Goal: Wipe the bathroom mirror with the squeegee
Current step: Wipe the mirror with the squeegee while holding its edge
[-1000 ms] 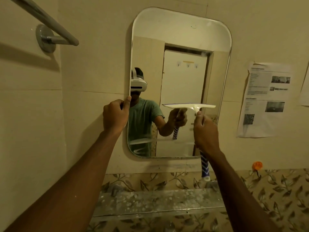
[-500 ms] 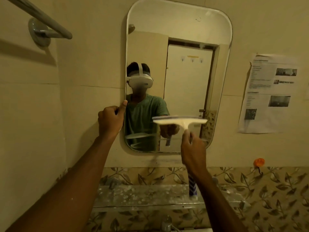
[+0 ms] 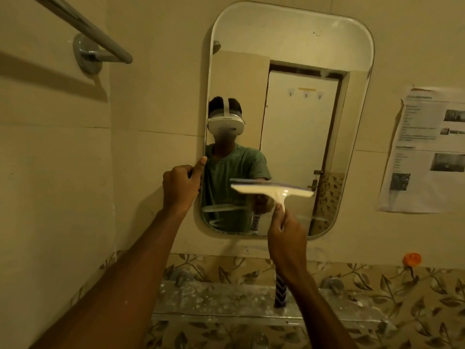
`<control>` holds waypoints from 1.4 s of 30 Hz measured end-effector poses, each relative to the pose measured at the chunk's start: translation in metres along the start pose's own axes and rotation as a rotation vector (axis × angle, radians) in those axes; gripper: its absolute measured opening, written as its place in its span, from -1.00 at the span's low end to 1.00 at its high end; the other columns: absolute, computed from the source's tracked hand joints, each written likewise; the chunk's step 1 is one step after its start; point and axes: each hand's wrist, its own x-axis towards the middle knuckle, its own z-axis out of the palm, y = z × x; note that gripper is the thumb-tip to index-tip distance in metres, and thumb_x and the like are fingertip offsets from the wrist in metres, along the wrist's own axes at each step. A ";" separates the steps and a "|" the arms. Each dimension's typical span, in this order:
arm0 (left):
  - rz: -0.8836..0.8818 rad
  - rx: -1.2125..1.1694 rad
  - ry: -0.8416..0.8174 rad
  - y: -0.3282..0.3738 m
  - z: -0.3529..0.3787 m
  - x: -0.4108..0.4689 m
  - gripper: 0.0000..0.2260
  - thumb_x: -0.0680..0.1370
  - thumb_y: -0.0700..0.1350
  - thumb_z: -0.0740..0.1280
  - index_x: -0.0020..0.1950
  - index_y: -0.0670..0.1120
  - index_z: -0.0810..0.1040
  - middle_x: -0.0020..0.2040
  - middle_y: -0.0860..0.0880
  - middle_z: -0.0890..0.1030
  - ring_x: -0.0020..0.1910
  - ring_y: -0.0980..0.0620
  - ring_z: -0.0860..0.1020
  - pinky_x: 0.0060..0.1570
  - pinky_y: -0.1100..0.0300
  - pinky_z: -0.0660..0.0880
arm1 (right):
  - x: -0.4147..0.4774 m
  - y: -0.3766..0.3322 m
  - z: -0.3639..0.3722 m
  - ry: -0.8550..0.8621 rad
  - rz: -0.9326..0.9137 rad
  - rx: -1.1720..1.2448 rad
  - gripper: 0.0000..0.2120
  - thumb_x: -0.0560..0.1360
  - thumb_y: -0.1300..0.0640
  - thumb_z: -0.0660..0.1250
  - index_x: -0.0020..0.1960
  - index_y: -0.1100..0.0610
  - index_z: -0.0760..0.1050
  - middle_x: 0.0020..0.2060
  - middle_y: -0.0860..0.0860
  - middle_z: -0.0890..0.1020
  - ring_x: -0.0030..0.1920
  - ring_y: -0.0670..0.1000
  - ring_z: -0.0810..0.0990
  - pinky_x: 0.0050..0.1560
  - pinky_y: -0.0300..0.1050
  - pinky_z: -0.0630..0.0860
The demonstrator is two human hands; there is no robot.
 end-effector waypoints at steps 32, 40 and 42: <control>-0.139 -0.183 -0.037 -0.016 0.003 -0.022 -0.48 0.60 0.17 0.14 -0.28 -0.22 0.59 -0.35 -0.20 0.62 -0.36 -0.14 0.61 -0.23 -0.11 0.60 | 0.001 -0.018 0.014 -0.007 0.010 -0.064 -0.61 0.67 -0.10 -0.01 -0.25 -0.07 0.43 -0.50 -0.06 0.51 -0.53 -0.16 0.48 -0.55 -0.34 0.35; -0.274 -0.260 -0.191 -0.025 -0.004 -0.028 -0.58 0.60 0.17 0.14 -0.31 -0.03 0.55 -0.35 -0.04 0.63 -0.31 -0.04 0.64 -0.26 0.11 0.62 | -0.032 0.007 0.023 -0.185 -0.151 -0.180 -0.67 0.65 -0.06 0.08 -0.20 0.00 0.46 -0.50 -0.08 0.46 -0.51 -0.19 0.45 -0.55 -0.38 0.34; -0.339 -0.298 -0.227 -0.026 -0.006 -0.023 -0.52 0.61 0.19 0.10 -0.29 -0.08 0.57 -0.31 -0.10 0.65 -0.30 -0.06 0.64 -0.21 0.09 0.60 | -0.018 -0.007 0.021 -0.355 -0.309 -0.408 -0.70 0.64 -0.10 0.08 -0.19 -0.04 0.43 -0.46 -0.08 0.47 -0.50 -0.15 0.46 -0.54 -0.35 0.35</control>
